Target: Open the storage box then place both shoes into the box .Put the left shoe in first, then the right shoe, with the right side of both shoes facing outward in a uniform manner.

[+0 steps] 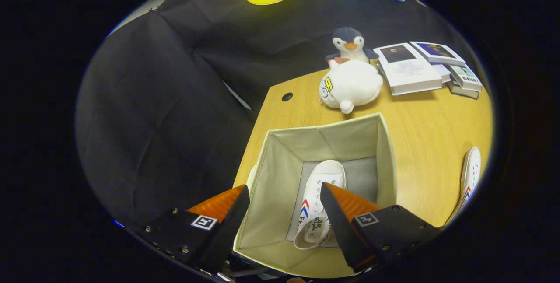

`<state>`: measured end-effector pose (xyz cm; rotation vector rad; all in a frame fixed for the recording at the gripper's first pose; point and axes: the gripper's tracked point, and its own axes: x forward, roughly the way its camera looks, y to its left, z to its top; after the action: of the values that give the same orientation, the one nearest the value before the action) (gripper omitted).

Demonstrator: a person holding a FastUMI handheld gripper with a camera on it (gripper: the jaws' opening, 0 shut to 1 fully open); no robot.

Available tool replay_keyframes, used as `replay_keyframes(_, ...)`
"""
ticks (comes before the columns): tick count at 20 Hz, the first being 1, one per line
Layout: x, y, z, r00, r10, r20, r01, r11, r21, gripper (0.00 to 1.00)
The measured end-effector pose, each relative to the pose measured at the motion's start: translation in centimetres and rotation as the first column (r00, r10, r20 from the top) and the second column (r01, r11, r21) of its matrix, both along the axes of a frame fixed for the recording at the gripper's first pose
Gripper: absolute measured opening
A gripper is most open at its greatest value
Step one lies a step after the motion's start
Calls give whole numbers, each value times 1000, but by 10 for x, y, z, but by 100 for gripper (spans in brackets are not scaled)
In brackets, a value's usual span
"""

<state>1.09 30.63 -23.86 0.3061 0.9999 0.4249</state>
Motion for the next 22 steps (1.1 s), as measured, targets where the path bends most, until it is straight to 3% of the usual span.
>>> replay_keyframes(5, 3, -58, 29, 997, 11, 79, -8, 999, -44, 98)
replay_keyframes(9, 4, -115, 40, 993, -21, 116, 31, 996, -86, 98)
replay_keyframes(18, 1, -238, 33, 984, -30, 178, 79, 958, -275, 98)
replay_keyframes(22, 0, -285, 18, 983, -79, 167, 128, 944, -304, 98)
